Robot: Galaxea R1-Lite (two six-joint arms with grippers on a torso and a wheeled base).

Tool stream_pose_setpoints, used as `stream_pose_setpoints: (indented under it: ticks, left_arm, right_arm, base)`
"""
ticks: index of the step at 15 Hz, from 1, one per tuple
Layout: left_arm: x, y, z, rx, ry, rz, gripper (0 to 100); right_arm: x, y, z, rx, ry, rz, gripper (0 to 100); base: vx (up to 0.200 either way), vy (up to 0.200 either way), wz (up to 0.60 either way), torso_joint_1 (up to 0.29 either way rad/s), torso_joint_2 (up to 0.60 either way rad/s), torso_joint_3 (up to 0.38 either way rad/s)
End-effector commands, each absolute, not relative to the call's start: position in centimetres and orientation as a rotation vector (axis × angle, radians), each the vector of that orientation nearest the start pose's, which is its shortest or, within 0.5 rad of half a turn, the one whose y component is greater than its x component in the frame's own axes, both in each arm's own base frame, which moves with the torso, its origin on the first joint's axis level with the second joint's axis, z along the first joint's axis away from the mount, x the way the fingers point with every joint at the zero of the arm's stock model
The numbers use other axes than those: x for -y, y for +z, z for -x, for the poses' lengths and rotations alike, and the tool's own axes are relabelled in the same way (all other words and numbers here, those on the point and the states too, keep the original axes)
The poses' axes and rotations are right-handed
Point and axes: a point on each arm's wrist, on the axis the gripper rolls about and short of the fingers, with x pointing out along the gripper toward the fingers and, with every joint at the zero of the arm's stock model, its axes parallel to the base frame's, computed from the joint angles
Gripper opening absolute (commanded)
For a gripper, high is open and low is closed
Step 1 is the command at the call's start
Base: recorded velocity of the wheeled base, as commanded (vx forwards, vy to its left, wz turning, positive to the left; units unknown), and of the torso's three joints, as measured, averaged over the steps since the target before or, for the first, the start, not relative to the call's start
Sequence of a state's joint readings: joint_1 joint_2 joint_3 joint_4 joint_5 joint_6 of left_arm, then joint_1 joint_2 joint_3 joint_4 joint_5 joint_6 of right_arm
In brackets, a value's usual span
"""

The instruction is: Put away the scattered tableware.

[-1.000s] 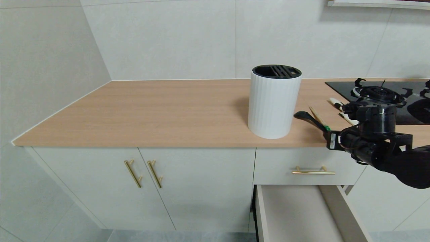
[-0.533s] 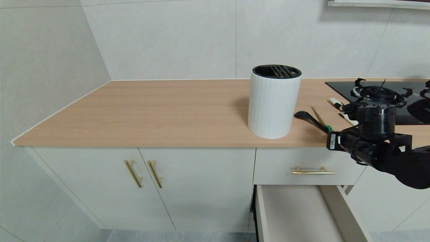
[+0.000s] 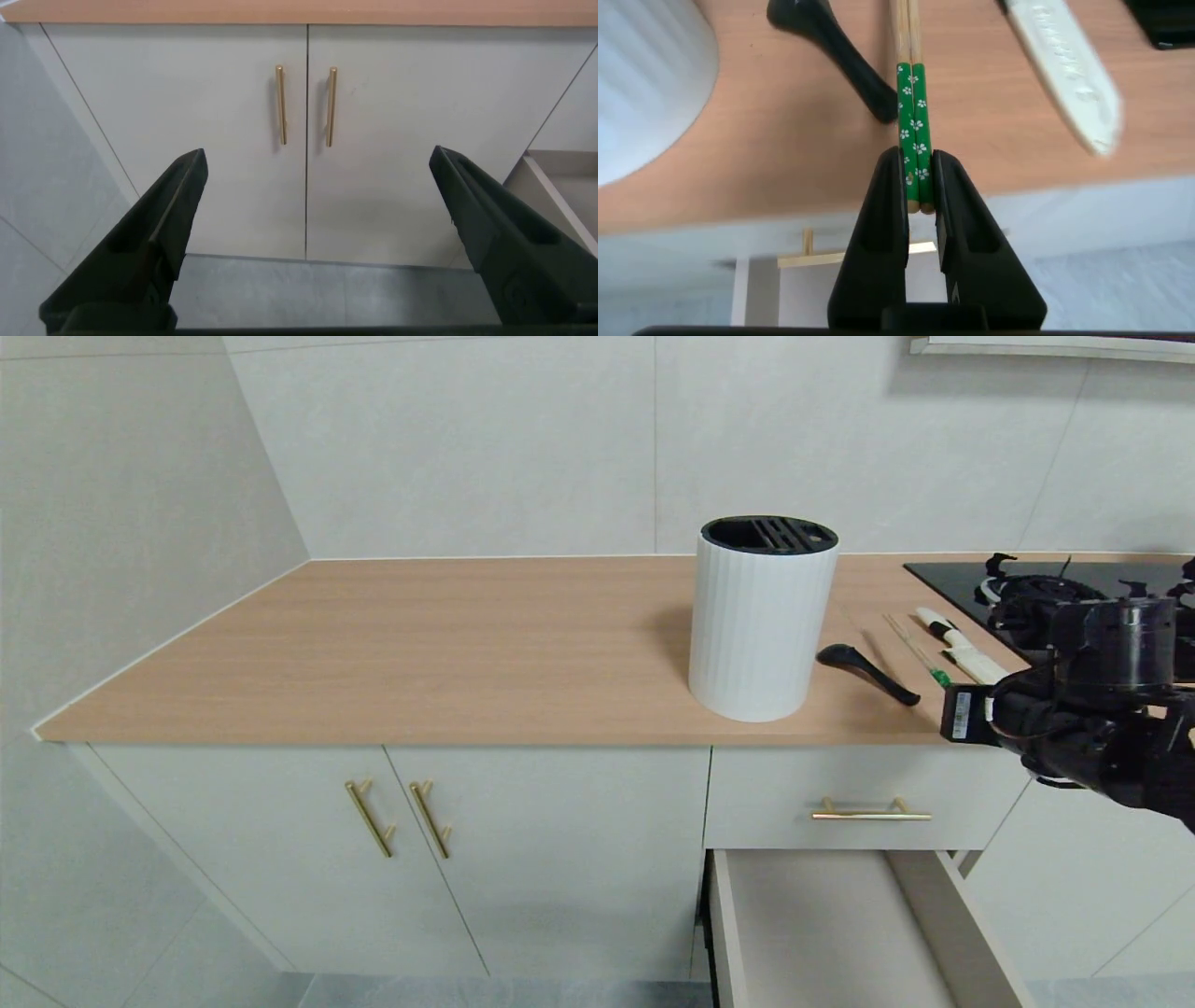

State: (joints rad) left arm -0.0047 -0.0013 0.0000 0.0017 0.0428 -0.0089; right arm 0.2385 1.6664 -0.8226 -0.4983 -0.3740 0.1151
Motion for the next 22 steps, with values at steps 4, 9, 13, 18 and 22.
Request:
stream_pose_setpoints:
  ticks: [4, 9, 13, 18, 22]
  left_arm:
    - [-0.1, 7.5, 2.3, -0.001, 0.038, 0.009, 100]
    - [-0.1, 7.5, 2.3, -0.001, 0.038, 0.009, 100]
    - [-0.1, 7.5, 2.3, -0.001, 0.038, 0.009, 100]
    - [-0.1, 7.5, 2.3, -0.001, 0.038, 0.009, 100]
    - [-0.1, 7.5, 2.3, -0.001, 0.038, 0.009, 100]
  right_arm:
    - [-5.3, 23.0, -24.0, -0.277, -0.100, -0.029, 0]
    - [-5.8, 25.0, -18.2, -0.441, 0.055, 0.031, 0]
    - [-6.7, 25.4, -14.6, -0.527, 0.179, 0.108, 0]
    - [-6.5, 24.2, -13.8, -0.572, 0.243, 0.177, 0]
    - [-6.6, 23.3, -12.3, -0.576, 0.380, 0.245, 0]
  base:
    - [0.000, 0.000, 0.00, 0.000, 0.00, 0.000]
    - [0.000, 0.000, 0.00, 0.000, 0.00, 0.000]
    - [0.000, 0.000, 0.00, 0.000, 0.00, 0.000]
    - [0.000, 0.000, 0.00, 0.000, 0.00, 0.000]
    - [0.000, 0.000, 0.00, 0.000, 0.00, 0.000]
